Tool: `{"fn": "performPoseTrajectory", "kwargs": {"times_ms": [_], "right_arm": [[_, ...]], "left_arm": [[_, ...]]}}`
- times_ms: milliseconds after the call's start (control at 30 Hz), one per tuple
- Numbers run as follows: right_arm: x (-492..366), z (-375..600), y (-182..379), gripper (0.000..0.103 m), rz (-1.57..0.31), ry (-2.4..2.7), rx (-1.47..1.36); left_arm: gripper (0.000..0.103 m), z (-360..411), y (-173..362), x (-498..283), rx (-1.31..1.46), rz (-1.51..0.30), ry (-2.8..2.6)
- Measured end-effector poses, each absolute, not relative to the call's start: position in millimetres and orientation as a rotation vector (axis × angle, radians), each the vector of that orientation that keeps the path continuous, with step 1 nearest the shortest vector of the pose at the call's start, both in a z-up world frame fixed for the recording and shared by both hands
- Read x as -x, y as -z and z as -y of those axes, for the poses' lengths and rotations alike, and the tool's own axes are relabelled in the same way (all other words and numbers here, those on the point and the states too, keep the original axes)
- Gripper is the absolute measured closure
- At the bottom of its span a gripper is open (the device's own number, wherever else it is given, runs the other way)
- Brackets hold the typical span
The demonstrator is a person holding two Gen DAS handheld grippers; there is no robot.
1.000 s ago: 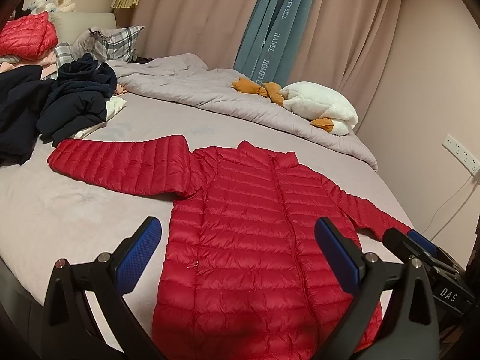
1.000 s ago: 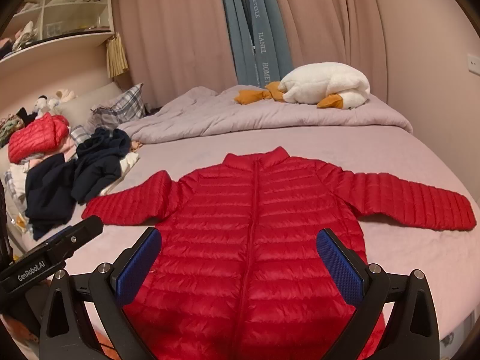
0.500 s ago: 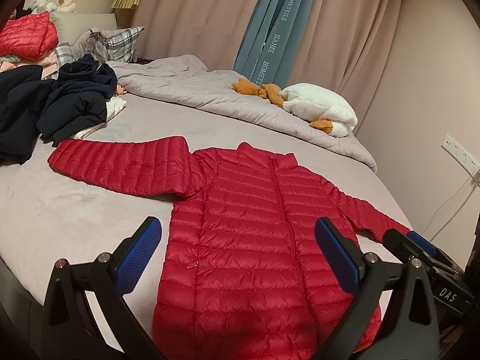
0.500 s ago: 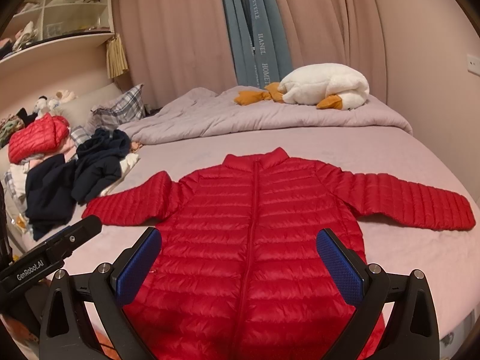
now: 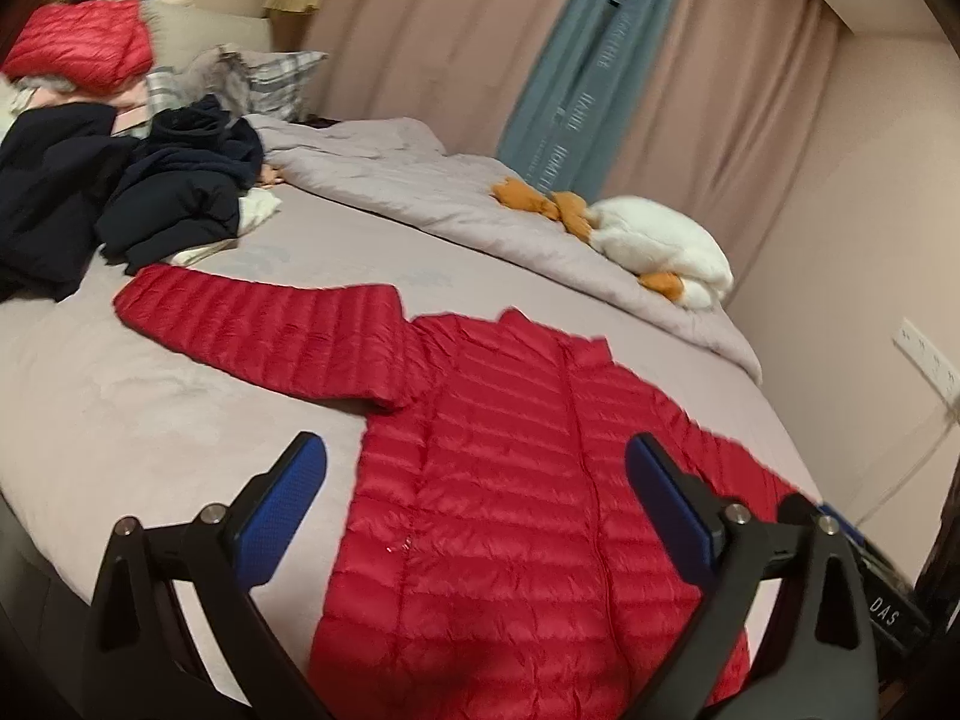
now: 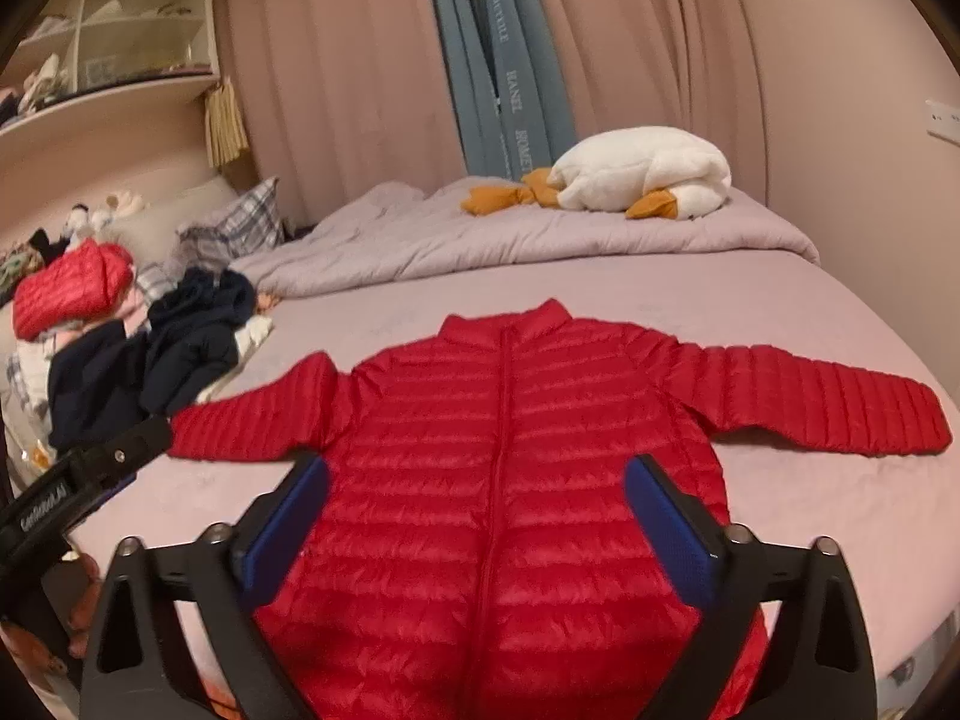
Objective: Fold large clothes
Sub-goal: 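Grasp the cuff of the sleeve nearest the left tool with the left tool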
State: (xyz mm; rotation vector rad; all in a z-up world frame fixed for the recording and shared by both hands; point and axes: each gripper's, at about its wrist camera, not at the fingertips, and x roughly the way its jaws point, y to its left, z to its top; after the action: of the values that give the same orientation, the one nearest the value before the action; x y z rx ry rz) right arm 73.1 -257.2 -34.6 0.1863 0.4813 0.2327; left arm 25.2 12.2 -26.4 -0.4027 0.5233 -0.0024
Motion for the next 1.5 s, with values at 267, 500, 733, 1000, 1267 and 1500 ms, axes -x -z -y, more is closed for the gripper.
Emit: {"fn": "performPoseTrajectory", "kwargs": {"times_ms": [267,500,733,1000,1267,1500], "right_arm": [[-93.3,283.7,22.7,0.031,-0.442,-0.166,-0.246],[-107.9,306.0,0.1,0.048,-0.448,-0.120,-0.268],[-112.6,317.0,-4.1,0.048,-0.456,-0.094,-0.250],[-125.4,319.1,21.4,0.049,-0.581,-0.007,-0.246],[-133.4,327.0,23.2,0.048,-0.628,0.055,-0.270],[-146.6,316.4,20.6,0.049,-0.627,0.028,-0.247]], "left_arm": [[0.022,-85.7,21.6,-48.9,0.558,-0.451,-0.201],[0.038,-179.9,35.1,-72.4,0.762,-0.480,-0.402],[0.042,-253.4,72.2,-104.5,0.883,-0.531,-0.539],[0.042,-316.2,141.0,-141.3,1.059,-0.530,-0.540],[0.048,-344.2,172.8,-165.2,1.125,-0.567,-0.605],[0.074,-356.6,191.0,-176.0,1.110,-0.575,-0.654]]}}
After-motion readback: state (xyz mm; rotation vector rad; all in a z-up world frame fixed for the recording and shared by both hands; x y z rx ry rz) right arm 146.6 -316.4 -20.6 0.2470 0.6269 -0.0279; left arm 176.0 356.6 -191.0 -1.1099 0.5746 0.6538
